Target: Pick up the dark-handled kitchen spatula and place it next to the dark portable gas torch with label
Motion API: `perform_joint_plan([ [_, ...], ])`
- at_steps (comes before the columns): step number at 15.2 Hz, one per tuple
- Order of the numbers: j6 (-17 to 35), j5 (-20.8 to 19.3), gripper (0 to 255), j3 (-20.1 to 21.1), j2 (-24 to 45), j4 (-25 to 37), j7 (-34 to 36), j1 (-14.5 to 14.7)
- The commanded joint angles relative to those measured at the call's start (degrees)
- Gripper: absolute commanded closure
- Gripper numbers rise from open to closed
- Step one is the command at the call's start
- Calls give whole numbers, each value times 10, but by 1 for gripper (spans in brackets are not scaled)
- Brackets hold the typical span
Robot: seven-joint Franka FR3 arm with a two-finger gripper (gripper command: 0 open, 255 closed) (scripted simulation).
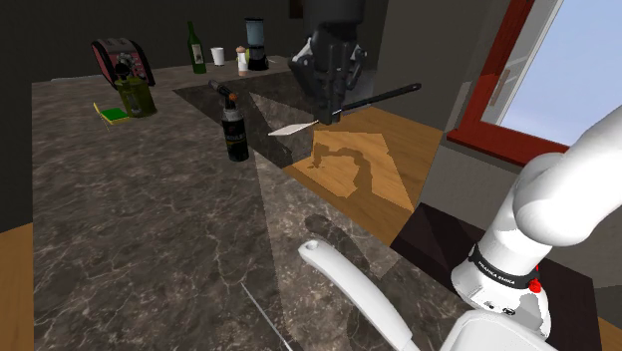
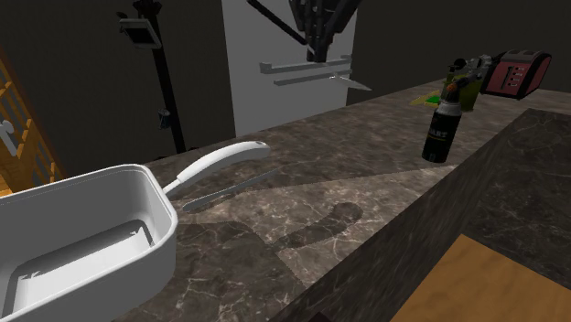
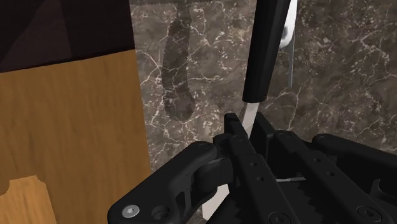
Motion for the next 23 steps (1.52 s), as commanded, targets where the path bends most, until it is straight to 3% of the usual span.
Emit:
perform_joint_plan([
  [1, 1, -19, 255, -1, 35, 28, -8, -11],
  [8, -6, -87, 255, -7, 158, 138, -35, -36],
  [13, -31, -144, 255, -11, 264, 252, -47, -36],
  [17, -72, -196, 255, -18, 365, 383, -58, -18],
  [19, -117, -236, 255, -27, 446, 504, -68, 10],
  [23, -65, -219, 255, -27, 415, 421, -71, -12],
])
